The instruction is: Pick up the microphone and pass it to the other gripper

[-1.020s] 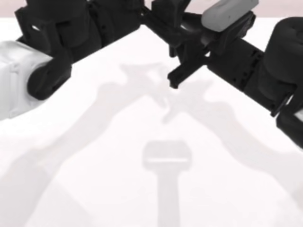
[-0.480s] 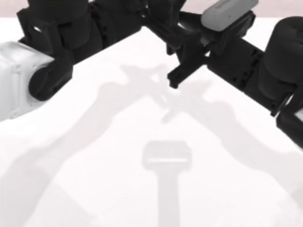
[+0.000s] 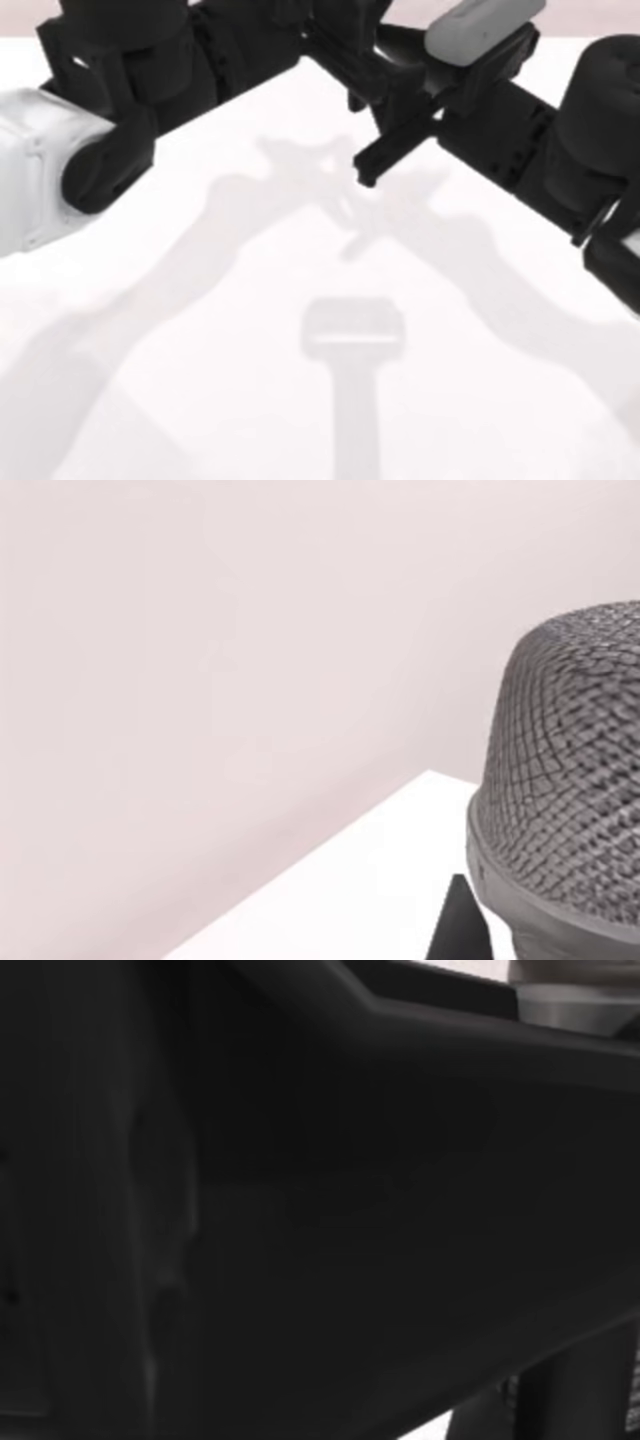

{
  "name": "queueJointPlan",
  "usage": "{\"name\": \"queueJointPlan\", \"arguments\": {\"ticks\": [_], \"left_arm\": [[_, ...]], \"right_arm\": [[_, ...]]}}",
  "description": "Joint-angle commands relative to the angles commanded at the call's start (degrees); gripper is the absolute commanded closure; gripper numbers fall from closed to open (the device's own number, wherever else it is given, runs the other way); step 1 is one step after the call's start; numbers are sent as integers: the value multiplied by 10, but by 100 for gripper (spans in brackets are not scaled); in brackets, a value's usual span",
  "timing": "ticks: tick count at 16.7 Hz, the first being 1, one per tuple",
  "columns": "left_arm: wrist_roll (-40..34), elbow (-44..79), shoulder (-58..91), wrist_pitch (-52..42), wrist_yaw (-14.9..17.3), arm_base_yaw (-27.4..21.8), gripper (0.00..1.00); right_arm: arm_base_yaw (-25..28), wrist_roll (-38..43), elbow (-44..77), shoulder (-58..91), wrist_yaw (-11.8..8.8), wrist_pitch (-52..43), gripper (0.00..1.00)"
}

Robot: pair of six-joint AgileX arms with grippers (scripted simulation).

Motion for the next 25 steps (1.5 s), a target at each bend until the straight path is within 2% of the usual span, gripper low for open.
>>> {"name": "queueJointPlan", "arguments": {"ticks": [10,20,25], "left_arm": [[0,0,0,0,0,0,100],[4,5,-4,-1,-4,1,100],[6,-21,-30,-7,37,51,100]], "right_arm": [[0,0,0,0,0,0,2],[-4,-4,-7,4,4,-1,0],[-16,-3,-82,-89,-9,-17,0]]}}
